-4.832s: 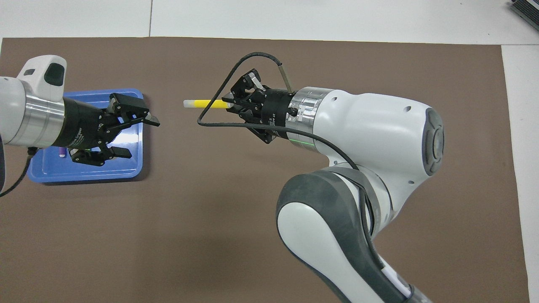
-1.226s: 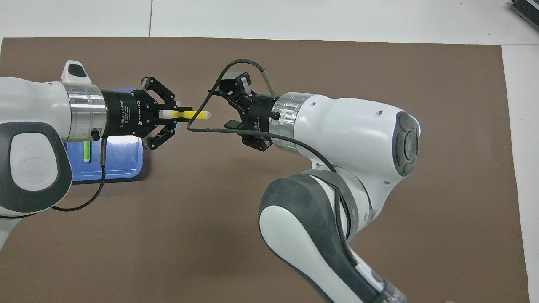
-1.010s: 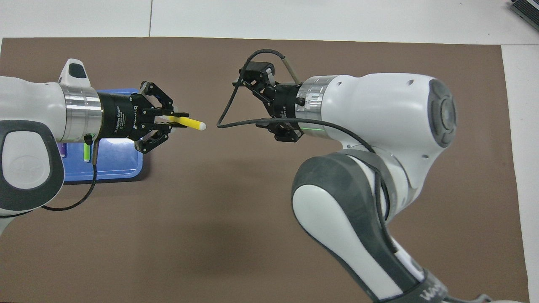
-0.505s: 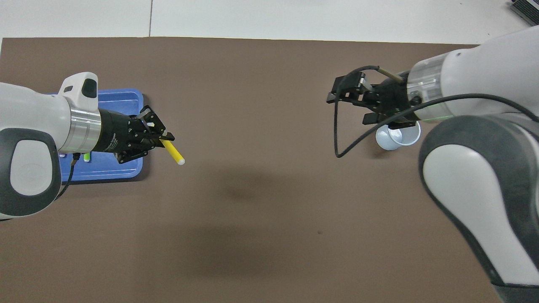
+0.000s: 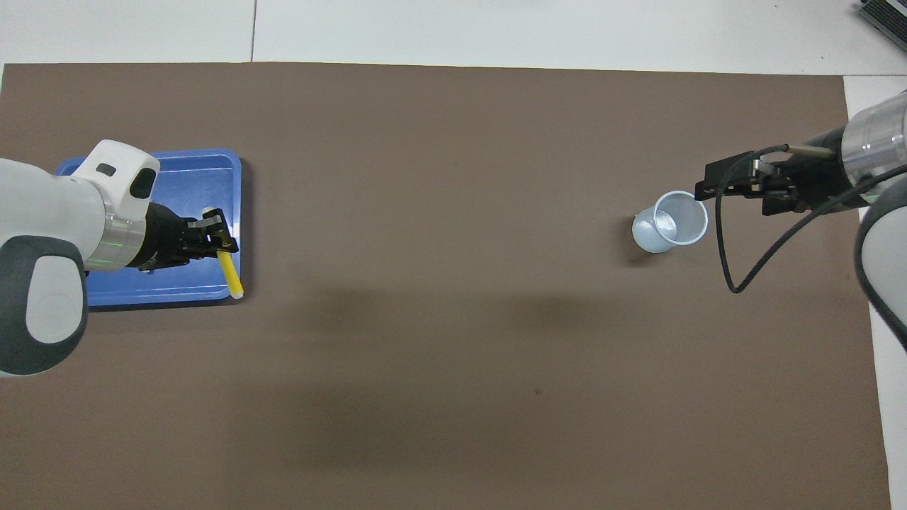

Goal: Right arm passes pens to left for tray arrangement
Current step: 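Lower the yellow pen into the tray with the left gripper while the right gripper returns, then open the left gripper to release the yellow pen in the tray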

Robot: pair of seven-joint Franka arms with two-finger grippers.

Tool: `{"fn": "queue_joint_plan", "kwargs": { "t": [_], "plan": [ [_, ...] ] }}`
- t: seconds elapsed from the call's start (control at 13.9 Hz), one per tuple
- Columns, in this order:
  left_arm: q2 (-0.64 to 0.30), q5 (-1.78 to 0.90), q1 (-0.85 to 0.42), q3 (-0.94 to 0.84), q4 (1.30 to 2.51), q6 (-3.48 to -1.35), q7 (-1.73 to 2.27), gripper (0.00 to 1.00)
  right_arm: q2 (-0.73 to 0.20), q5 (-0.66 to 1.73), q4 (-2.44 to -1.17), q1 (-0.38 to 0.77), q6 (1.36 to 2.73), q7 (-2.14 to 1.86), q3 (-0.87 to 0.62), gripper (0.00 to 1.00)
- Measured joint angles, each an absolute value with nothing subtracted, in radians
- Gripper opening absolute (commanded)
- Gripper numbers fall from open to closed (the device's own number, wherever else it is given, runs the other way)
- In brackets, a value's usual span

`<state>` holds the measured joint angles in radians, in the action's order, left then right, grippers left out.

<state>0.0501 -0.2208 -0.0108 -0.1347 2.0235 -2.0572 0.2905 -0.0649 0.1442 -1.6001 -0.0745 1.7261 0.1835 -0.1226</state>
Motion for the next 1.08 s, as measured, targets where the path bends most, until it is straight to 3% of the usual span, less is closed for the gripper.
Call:
{"fn": "queue_joint_plan", "kwargs": {
  "t": [0.43,1.08],
  "plan": [
    [-0.023,-0.012,0.040,-0.129,2.030,-2.179,0.052,0.00,-0.032,0.105,-1.654,-0.074,1.695,0.163,-0.130,1.00],
    [-0.189,0.080,0.100,-0.128,1.990,-2.305,0.032,0.00,-0.019,0.019,-1.657,-0.073,1.685,0.121,-0.131,1.00]
  ]
}}
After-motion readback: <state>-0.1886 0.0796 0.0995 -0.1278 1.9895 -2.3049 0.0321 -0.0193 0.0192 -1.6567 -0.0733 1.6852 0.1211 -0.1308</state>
